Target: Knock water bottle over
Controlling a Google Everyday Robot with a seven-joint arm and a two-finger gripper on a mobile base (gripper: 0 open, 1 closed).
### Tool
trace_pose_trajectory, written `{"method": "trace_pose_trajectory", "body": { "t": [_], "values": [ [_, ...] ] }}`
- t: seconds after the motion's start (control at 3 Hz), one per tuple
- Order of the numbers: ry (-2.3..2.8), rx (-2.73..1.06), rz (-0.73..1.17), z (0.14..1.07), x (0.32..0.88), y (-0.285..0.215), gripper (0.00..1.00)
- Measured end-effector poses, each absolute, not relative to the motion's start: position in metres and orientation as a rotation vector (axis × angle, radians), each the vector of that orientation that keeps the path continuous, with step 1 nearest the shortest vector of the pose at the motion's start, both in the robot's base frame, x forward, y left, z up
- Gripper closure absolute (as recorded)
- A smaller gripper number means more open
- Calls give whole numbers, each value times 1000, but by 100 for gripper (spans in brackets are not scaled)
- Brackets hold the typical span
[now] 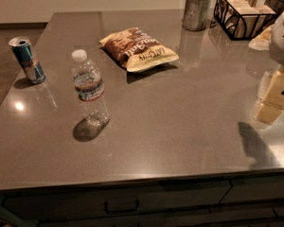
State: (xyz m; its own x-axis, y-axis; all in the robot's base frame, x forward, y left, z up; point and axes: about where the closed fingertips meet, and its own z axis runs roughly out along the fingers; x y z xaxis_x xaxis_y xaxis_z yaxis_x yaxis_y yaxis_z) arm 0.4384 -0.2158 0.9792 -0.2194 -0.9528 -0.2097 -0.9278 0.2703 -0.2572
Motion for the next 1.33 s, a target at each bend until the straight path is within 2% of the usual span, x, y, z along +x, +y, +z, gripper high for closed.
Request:
{"method": "trace_pose_trajectory", "body": {
  "t": [0.67, 1.33],
  "values": [
    [2192, -1743, -78, 976, 443, -198, 0],
    [2041, -1727, 143, 964, 466, -104, 0]
  ]
}}
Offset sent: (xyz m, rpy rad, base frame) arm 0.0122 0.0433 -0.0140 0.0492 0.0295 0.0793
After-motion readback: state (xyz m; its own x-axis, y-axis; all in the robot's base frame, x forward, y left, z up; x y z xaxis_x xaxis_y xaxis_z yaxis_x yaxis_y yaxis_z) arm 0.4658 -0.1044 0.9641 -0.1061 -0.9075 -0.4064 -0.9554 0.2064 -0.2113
